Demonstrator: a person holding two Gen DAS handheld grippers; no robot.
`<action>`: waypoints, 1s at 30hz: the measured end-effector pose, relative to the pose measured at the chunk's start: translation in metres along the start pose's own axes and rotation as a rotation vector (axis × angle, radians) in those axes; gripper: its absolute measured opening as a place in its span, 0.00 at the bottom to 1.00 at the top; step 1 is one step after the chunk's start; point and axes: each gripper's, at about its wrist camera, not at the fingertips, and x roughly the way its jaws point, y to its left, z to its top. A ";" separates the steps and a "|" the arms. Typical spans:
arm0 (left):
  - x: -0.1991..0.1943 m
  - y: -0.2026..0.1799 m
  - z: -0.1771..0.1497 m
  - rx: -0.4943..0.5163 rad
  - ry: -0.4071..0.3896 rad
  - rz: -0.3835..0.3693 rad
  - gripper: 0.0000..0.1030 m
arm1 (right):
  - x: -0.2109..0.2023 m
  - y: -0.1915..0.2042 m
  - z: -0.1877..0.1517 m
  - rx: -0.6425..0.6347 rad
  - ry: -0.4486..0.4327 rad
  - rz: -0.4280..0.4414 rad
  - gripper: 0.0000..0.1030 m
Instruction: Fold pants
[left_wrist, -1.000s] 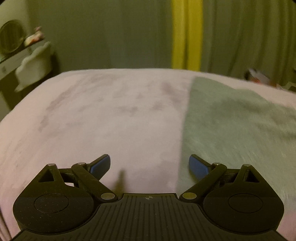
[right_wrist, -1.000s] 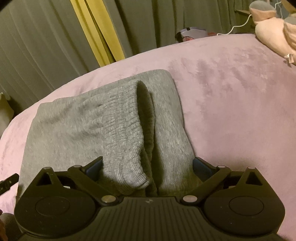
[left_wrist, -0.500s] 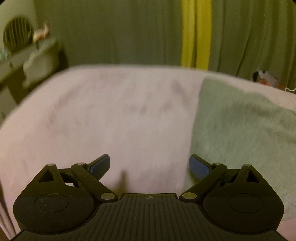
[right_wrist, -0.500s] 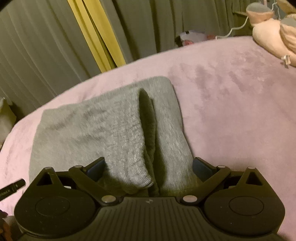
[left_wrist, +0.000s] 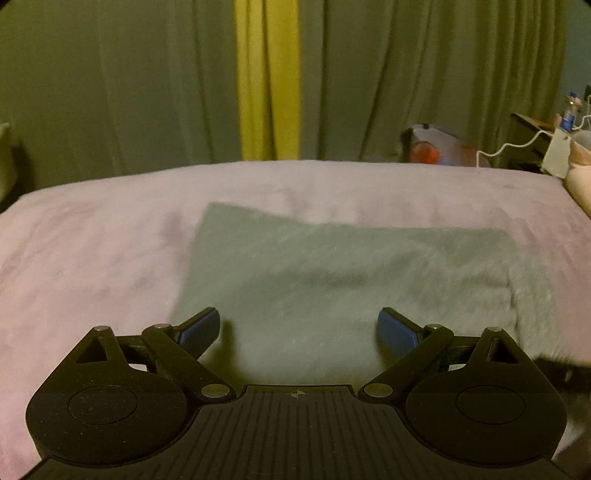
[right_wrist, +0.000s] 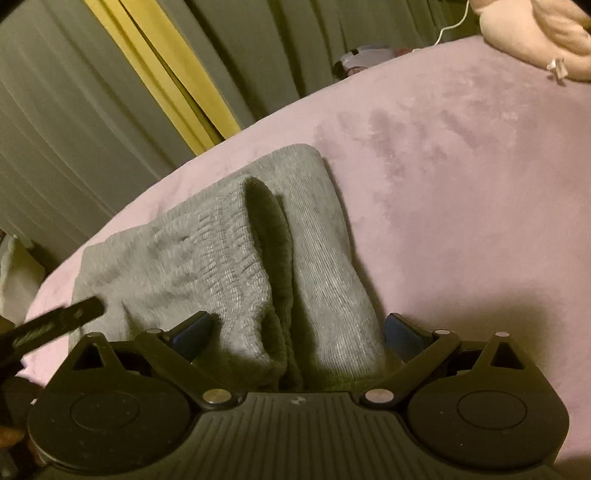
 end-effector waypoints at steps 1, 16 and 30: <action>0.008 -0.008 0.004 0.008 0.000 0.006 0.95 | 0.001 0.000 -0.001 -0.009 -0.007 -0.002 0.96; 0.074 -0.054 0.031 0.106 0.060 0.079 1.00 | 0.016 0.004 -0.002 -0.075 -0.016 0.016 0.96; -0.031 -0.008 -0.070 0.070 0.064 -0.010 1.00 | 0.019 0.006 -0.001 -0.057 -0.011 0.010 0.96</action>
